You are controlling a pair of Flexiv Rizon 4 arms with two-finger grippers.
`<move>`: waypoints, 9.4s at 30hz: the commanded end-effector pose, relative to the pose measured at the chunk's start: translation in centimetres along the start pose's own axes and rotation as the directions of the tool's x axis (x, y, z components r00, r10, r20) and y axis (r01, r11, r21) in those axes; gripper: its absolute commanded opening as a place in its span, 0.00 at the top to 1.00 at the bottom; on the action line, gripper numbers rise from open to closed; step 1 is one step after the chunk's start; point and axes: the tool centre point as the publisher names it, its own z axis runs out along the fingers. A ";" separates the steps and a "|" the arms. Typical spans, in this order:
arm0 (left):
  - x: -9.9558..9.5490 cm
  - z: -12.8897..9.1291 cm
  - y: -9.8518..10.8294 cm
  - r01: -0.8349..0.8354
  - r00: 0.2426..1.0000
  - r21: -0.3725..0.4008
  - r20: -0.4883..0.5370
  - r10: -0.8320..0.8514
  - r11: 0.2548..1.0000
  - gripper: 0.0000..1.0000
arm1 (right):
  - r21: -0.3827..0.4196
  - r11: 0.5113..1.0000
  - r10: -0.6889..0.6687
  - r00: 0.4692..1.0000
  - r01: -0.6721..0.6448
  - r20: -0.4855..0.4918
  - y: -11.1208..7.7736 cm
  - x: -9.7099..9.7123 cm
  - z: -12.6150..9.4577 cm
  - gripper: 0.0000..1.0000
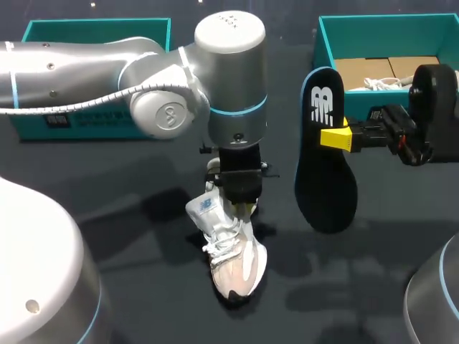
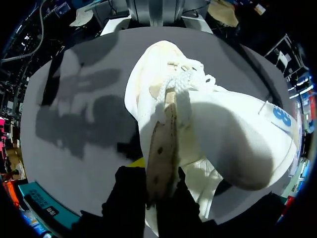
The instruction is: Take the shoe out of the shoebox, open the shoe tongue, remove and reinsert the insole, then place the shoe into the shoebox
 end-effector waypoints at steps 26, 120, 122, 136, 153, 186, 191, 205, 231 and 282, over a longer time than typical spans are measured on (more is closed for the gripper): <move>-2.5 2.3 0.7 -0.132 0.991 -0.071 0.013 0.133 0.989 1.00 | 0.001 1.000 0.001 1.000 -0.001 0.000 -0.1 0.0 0.2 1.00; 0.6 -22.2 1.8 -0.086 0.157 -0.199 0.965 0.210 0.976 0.00 | 0.005 0.995 0.099 0.995 -0.099 -0.029 0.5 -3.9 0.1 1.00; 0.6 -22.6 1.7 -0.054 0.161 -0.202 0.965 0.208 0.978 0.00 | 0.009 0.992 0.123 0.991 -0.123 -0.046 0.9 -5.2 0.2 1.00; 0.5 -23.2 2.4 0.002 0.173 -0.145 0.974 0.143 0.989 0.00 | 0.033 0.977 0.212 0.976 -0.211 -0.053 1.3 -8.4 0.6 1.00; 0.5 -23.2 2.4 0.002 0.173 -0.145 0.974 0.143 0.989 0.00 | 0.062 0.925 0.368 0.924 -0.375 0.105 2.6 -13.3 0.0 1.00; 0.4 -23.6 5.2 -0.001 0.082 -0.191 0.978 0.190 0.982 0.00 | 0.087 0.792 0.587 0.794 -0.604 0.160 2.1 -20.7 2.7 1.00; -0.5 -23.3 5.4 0.022 0.097 -0.174 0.980 0.172 0.984 0.00 | 0.074 0.780 0.606 0.780 -0.621 0.158 1.9 -22.7 4.4 1.00; -2.1 -23.4 5.8 0.031 0.068 -0.173 0.983 0.171 0.984 0.00 | 0.046 0.701 0.704 0.701 -0.712 0.111 1.3 -26.2 7.5 1.00; -4.0 -22.1 7.5 0.059 0.066 -0.181 0.982 0.177 0.982 0.01 | 0.000 0.490 0.867 0.488 -0.872 0.099 -0.4 -26.3 7.9 1.00; -3.7 -21.2 8.0 0.075 0.123 -0.188 0.976 0.178 0.979 1.00 | -0.038 0.476 0.879 0.474 -0.879 0.059 -1.3 -26.0 6.9 0.00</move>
